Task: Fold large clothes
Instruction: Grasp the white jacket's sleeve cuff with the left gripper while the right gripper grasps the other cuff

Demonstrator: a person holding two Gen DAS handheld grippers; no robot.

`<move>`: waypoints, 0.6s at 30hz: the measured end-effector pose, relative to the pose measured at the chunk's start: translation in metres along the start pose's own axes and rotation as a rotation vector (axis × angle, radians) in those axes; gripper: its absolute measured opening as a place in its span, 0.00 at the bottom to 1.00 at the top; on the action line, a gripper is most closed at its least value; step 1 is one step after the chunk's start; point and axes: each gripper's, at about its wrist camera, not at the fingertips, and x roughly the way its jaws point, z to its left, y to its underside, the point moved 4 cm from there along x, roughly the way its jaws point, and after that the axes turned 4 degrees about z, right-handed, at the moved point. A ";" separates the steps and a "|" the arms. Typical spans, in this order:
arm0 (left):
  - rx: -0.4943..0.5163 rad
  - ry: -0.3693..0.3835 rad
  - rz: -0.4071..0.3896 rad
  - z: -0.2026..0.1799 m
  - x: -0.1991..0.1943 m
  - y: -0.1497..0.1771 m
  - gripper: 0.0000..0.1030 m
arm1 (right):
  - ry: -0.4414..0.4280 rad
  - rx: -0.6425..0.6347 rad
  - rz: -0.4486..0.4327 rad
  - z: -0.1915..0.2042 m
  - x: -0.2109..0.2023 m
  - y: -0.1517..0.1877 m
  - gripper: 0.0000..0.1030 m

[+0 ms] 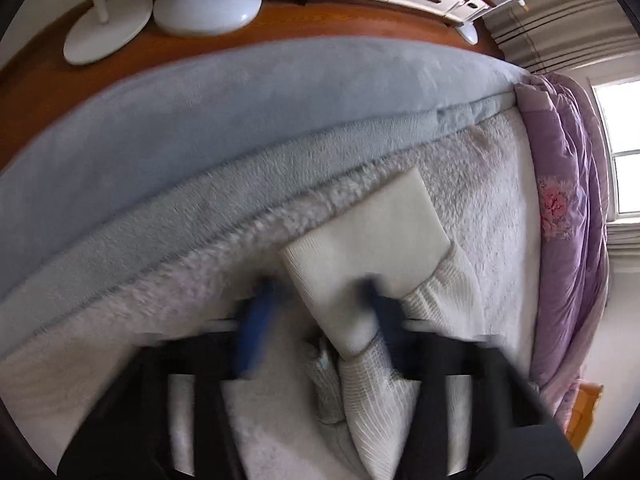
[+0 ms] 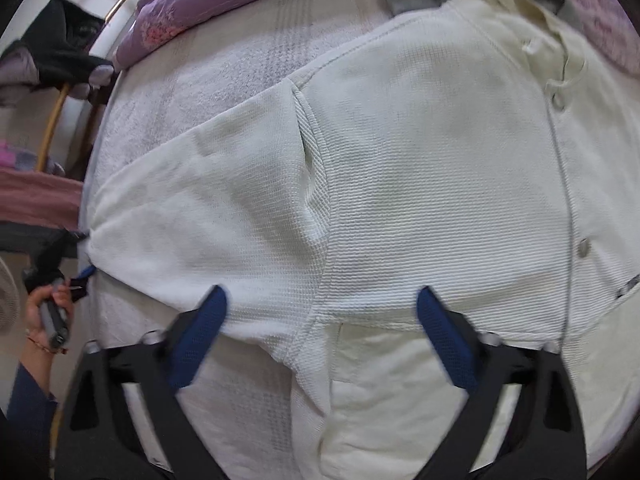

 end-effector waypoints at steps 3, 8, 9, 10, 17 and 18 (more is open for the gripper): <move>0.028 0.060 -0.037 -0.004 -0.023 0.000 0.08 | -0.052 0.012 0.020 0.003 0.005 -0.006 0.32; 0.107 0.170 -0.097 -0.027 -0.070 0.013 0.08 | -0.102 0.034 0.091 0.002 0.031 -0.015 0.11; 0.114 0.183 -0.103 -0.032 -0.076 0.016 0.08 | -0.076 0.043 0.107 -0.003 0.042 -0.016 0.10; 0.120 0.204 -0.113 -0.038 -0.084 0.021 0.07 | -0.062 0.044 0.130 -0.006 0.050 -0.016 0.07; 0.258 0.369 -0.197 -0.103 -0.155 0.082 0.08 | -0.013 -0.001 0.191 -0.009 0.077 -0.024 0.00; 0.276 0.388 -0.203 -0.116 -0.161 0.094 0.08 | -0.019 -0.009 0.198 -0.008 0.075 -0.025 0.00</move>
